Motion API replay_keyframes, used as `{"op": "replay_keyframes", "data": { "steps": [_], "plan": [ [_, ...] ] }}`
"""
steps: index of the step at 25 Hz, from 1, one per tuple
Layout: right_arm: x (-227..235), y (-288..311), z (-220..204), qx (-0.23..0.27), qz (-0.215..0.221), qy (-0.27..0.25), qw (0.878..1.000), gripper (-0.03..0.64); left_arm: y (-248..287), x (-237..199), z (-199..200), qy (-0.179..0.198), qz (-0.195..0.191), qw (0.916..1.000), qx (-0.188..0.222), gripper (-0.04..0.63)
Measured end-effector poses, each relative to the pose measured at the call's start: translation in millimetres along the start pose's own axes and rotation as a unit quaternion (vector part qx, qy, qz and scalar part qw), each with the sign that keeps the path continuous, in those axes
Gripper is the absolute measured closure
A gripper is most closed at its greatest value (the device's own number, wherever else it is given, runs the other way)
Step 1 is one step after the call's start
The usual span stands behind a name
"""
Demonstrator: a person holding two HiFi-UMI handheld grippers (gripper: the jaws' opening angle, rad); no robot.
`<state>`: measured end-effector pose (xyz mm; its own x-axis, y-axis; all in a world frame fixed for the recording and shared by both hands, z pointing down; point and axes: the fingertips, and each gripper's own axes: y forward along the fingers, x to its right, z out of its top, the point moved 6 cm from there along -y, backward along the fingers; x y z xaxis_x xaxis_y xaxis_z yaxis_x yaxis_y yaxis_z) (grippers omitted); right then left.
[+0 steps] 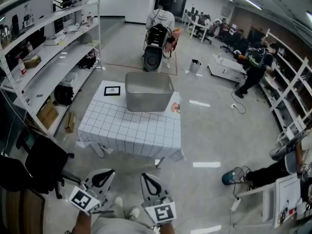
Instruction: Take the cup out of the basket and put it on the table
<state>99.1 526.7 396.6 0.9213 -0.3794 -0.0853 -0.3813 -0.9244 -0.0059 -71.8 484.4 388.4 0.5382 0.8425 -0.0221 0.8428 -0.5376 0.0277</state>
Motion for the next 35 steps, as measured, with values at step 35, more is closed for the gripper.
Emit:
{"op": "replay_keyframes", "data": {
  "steps": [35],
  "plan": [
    [69, 166, -15, -0.016, -0.061, -0.006, 0.998, 0.608, 103, -163, -4, -0.005, -0.046, 0.9988, 0.013, 0.586]
  ]
}}
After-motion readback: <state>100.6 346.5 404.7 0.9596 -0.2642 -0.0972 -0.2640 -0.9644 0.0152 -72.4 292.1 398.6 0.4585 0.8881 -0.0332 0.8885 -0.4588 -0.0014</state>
